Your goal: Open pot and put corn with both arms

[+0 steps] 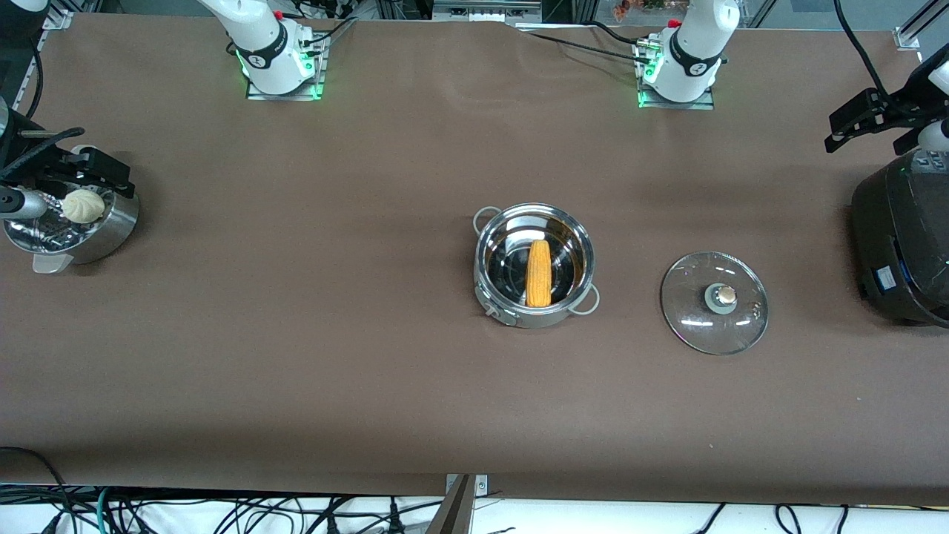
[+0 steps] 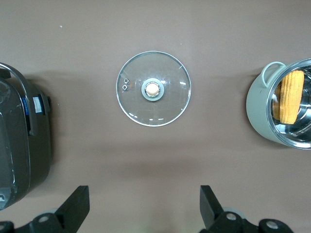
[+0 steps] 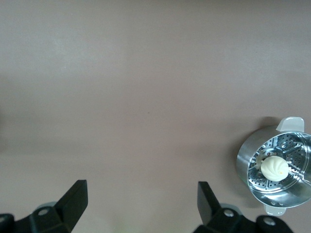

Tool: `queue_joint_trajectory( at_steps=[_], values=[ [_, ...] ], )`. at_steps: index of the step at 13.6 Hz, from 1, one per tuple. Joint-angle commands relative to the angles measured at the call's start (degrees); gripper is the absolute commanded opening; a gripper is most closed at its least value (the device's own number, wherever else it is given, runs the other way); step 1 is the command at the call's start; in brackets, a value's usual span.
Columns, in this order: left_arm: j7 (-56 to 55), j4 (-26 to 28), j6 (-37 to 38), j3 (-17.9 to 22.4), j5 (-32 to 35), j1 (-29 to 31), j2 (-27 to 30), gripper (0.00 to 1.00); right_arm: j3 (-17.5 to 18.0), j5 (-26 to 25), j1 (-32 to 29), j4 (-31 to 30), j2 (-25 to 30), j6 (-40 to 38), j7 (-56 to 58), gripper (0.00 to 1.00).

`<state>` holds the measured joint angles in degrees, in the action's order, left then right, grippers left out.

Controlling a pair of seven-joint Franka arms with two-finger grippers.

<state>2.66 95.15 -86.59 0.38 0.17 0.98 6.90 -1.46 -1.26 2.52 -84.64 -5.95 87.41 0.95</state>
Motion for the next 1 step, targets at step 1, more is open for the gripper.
queue_joint_trajectory(
  at_steps=[1],
  values=[
    [-0.6,-2.0,1.4,-0.1,1.1,-0.1,-0.8,1.00,0.5,-0.8,-0.6,-0.4,0.3,-0.4,1.0,1.00]
  ],
)
